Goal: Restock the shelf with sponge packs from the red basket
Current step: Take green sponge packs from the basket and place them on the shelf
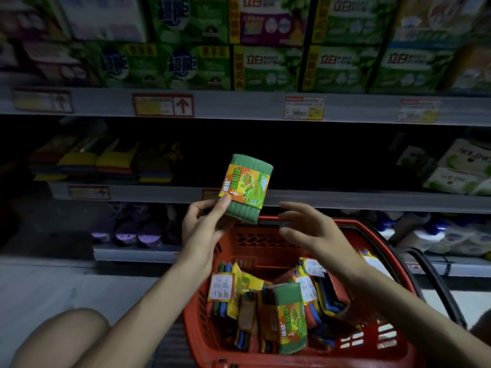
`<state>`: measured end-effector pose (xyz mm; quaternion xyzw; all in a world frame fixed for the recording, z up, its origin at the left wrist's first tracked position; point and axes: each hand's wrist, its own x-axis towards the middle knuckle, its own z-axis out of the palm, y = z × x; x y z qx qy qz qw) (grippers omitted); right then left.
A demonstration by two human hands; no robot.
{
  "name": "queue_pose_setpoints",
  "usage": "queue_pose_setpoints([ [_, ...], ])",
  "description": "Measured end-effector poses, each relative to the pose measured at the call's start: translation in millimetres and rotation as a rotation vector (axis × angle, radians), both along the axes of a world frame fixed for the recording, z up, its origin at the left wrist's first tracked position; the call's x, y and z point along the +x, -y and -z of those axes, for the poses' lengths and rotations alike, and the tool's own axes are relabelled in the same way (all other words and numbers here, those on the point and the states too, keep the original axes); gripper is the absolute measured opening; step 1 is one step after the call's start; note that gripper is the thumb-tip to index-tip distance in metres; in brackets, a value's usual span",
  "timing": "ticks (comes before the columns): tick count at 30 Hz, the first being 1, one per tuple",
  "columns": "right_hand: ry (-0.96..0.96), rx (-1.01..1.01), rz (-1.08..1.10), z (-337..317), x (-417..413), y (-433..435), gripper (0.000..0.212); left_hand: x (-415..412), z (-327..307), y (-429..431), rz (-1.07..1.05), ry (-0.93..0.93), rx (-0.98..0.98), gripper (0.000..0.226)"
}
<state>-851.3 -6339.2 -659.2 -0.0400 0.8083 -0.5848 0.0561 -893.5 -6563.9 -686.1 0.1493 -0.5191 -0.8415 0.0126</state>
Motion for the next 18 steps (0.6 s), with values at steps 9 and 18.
queue_pose_setpoints([
  [9,-0.116,-0.033,0.012,13.4,-18.5,89.4,0.052,-13.2,-2.3,21.7,-0.211,-0.022,-0.101,0.035],
  [18,-0.108,-0.141,0.087,20.9,-48.6,142.5,0.061,-47.0,-2.6,53.4,-0.273,-0.069,-0.296,0.022],
])
